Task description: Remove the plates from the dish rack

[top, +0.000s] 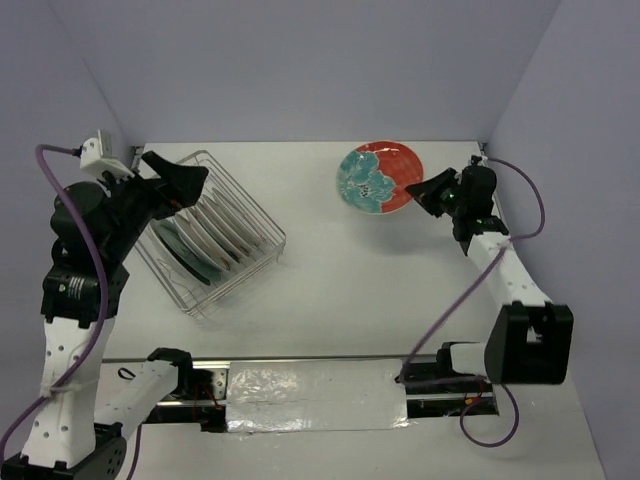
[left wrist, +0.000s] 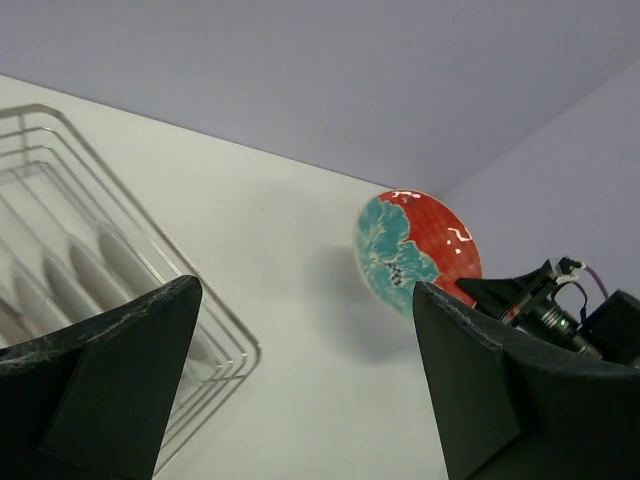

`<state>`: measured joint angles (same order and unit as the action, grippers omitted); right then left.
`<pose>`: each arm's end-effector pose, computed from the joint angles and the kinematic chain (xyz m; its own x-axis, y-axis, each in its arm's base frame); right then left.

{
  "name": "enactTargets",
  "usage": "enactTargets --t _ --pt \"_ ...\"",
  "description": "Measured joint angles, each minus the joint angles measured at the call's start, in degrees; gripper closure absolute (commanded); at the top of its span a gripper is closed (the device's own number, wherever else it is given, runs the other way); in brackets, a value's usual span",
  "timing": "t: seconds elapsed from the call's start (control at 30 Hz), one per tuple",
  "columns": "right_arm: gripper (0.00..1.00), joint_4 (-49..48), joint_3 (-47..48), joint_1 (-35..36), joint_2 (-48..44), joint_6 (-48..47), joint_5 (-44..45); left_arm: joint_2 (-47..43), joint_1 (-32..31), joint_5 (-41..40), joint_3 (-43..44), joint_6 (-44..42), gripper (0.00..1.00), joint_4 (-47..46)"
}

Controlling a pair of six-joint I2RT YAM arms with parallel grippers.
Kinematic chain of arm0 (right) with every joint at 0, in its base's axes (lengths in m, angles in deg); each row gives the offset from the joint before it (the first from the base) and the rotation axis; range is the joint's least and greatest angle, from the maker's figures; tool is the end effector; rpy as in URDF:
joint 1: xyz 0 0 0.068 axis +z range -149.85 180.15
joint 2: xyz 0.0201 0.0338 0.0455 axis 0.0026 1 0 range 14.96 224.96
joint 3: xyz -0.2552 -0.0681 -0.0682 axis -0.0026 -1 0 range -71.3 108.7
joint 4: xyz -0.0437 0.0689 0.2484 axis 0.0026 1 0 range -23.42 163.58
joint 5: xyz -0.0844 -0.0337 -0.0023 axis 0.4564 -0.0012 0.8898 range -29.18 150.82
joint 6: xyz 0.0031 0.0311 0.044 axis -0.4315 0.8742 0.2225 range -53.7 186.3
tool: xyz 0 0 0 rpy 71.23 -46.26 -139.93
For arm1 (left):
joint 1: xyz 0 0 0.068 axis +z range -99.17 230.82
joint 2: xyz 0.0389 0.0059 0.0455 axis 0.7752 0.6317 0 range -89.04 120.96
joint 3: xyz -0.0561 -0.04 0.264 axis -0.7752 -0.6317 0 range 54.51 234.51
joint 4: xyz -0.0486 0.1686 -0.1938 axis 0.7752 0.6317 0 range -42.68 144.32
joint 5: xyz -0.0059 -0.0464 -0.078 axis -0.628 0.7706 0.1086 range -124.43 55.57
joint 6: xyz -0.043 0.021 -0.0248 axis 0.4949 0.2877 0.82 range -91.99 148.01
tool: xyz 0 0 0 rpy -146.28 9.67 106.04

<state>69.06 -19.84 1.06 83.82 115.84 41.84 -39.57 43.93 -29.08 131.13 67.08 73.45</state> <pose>0.2775 0.0159 0.3071 -0.4648 0.7122 -0.5262 0.0504 0.6146 0.7872 0.1470 -0.0210 0.4813 -0.1200 -0.6176 -0.7772 0.1757 0.7573 -0.6290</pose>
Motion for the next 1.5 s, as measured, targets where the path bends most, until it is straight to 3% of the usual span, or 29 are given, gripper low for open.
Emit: enactTargets --t 0.17,0.3,0.43,0.53,0.57,0.6,0.67,0.73,0.8,0.87,0.9,1.07,1.23,1.37,1.5 --pt "1.00 -6.4 3.0 -6.4 18.4 0.8 -5.2 -4.2 0.0 -2.4 0.3 -4.6 0.00 5.7" --pt "1.00 -8.0 9.6 -6.9 33.7 -0.4 -9.3 -5.6 0.0 -4.7 1.5 -8.9 0.01 9.9" --pt "0.97 -6.9 16.3 -6.9 42.7 -3.5 -11.9 -6.4 0.0 -8.0 1.7 -12.1 0.00 13.8" --pt "0.76 -5.0 22.8 -6.9 47.6 -6.3 -13.4 -7.0 0.0 -9.6 1.6 -13.9 0.00 15.8" --pt "0.58 -4.7 24.4 -6.9 48.8 -6.7 -13.6 -7.4 0.0 -9.9 1.1 -14.2 0.01 16.0" --pt "0.51 -4.2 25.5 -6.9 49.3 -6.8 -14.8 -7.7 0.0 -10.1 0.6 -14.6 0.00 16.3" --pt "0.39 -3.2 28.1 -6.6 50.3 -7.9 -15.6 -8.1 0.0 -10.3 -0.1 -14.8 0.01 16.9" --pt "0.38 -0.2 30.1 -6.4 50.6 -9.4 -15.2 -8.0 0.0 -10.7 -0.5 -14.8 0.01 17.5" --pt "0.31 7.0 33.5 -5.4 51.1 -11.6 -11.3 -7.7 0.0 -11.2 -0.6 -14.8 0.01 18.0" --pt "0.14 14.1 37.1 -3.2 51.3 -15.0 -4.2 -7.3 0.0 -12.1 -0.5 -14.7 0.00 18.5" --pt "0.01 17.6 38.5 -1.5 51.3 -16.9 0.3 -7.0 0.0 -12.8 -0.4 -14.6 0.01 19.0" --pt "0.00 28.3 38.1 8.2 48.2 -23.1 21.7 -4.6 0.0 -19.1 1.6 -13.0 0.01 22.8" --pt "0.00 29.8 21.9 10.9 32.4 -23.2 32.6 -0.3 0.0 -24.4 2.3 -11.3 0.03 26.0" --pt "0.00 30.6 15.9 13.2 14.1 -25.7 34.2 3.0 0.0 -27.8 0.8 -9.9 0.10 27.0" --pt "0.00 26.1 14.7 20.0 -1.2 -29.0 27.1 4.6 0.0 -29.6 -2.4 -8.5 0.17 27.0"
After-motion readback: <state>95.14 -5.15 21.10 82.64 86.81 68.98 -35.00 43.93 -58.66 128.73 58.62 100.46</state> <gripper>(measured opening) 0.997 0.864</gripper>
